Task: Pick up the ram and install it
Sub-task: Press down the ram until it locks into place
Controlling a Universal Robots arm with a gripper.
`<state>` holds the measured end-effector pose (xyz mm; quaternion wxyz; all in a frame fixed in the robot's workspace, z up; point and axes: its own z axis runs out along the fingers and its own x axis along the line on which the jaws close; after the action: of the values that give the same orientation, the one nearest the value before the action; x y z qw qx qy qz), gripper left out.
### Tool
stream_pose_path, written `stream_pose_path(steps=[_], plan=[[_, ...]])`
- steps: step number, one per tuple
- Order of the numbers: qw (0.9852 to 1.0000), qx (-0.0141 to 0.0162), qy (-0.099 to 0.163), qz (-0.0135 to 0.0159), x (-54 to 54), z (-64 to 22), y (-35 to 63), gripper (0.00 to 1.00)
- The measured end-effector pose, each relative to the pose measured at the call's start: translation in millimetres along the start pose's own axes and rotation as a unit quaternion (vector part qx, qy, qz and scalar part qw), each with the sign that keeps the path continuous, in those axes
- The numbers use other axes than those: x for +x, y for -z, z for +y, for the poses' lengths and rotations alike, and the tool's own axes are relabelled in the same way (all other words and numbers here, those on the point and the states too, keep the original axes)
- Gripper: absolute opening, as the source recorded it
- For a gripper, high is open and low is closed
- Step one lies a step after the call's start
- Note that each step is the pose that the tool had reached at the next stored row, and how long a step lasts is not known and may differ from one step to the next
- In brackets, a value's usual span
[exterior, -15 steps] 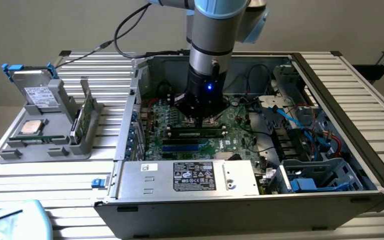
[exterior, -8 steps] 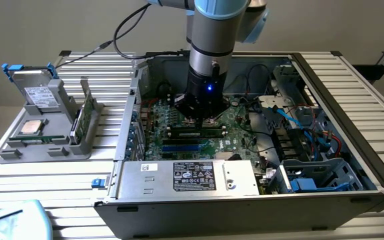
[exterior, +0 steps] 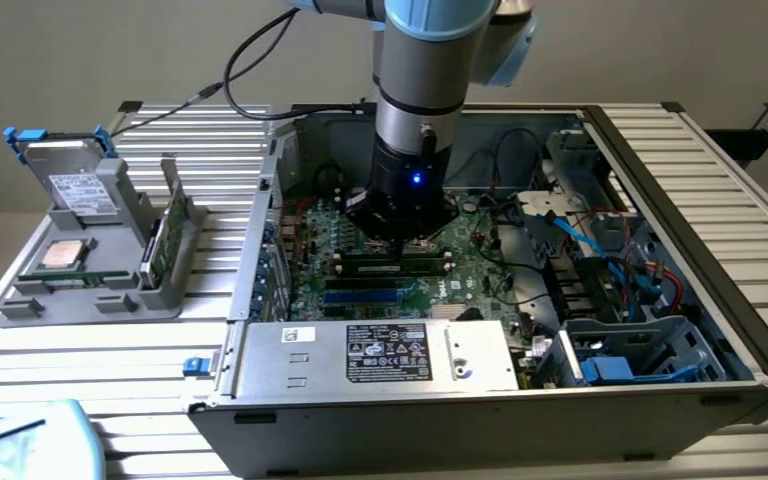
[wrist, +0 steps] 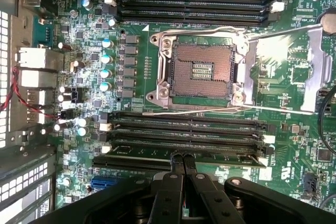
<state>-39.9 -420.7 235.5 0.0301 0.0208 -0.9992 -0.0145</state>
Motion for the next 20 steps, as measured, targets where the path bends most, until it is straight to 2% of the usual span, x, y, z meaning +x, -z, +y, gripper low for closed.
stream_pose_path(steps=[14,20], plan=[[1.0000,-0.0003,-0.001,-0.0003,1.1,-7.9,1.4,0.10],[1.0000,-0.0010,-0.001,-0.0003,1.1,-7.9,1.4,0.10]])
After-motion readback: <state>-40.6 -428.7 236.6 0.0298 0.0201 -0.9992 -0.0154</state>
